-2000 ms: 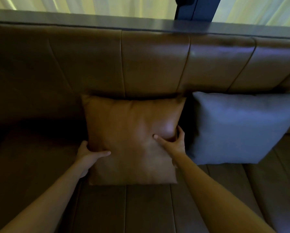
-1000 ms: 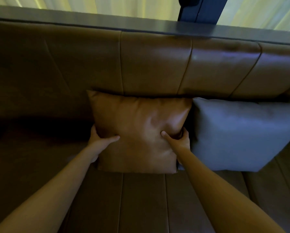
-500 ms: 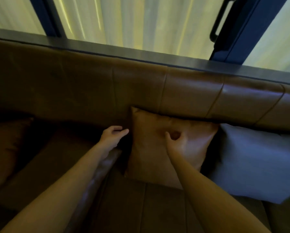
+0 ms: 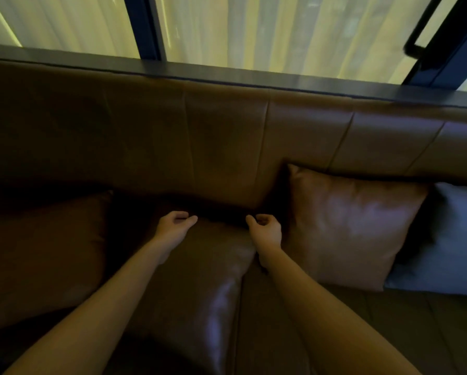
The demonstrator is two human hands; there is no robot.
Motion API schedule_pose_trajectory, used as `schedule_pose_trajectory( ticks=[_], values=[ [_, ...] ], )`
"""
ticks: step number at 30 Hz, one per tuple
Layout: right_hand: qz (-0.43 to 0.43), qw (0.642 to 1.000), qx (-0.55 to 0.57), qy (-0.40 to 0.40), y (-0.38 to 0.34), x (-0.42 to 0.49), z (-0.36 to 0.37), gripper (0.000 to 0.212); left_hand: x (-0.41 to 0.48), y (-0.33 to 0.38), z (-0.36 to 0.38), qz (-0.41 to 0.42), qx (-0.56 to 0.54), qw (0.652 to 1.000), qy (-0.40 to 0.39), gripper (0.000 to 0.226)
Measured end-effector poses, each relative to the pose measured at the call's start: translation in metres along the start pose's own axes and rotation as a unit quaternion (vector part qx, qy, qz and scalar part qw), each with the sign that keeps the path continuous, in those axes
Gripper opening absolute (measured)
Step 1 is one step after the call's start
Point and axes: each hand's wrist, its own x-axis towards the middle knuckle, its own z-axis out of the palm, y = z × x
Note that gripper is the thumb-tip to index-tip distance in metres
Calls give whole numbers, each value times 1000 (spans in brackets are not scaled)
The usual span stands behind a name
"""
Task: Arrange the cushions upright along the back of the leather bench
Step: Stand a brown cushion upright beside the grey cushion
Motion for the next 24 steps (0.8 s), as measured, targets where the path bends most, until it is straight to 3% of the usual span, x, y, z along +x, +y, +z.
schedule_pose_trajectory(
  ticks=[7, 12, 16, 21, 24],
  values=[
    [84, 996, -29, -20, 45, -14, 49, 46, 26, -39, -34, -57, 22, 998, -5, 55],
    [126, 990, -61, -32, 74, -6, 70, 62, 46, -68, -56, -100, 44, 994, -5, 68],
    [164, 985, -47, -37, 101, -3, 93, 82, 66, -95, -79, -134, 57, 988, -49, 81],
    [190, 975, -109, 26, 112, 3, 115, 100, 94, -123, -100, -173, 69, 978, -93, 97],
    [201, 974, -91, 49, 120, 6, 120, 105, 109, -131, -104, -171, 87, 975, -109, 101]
  ],
)
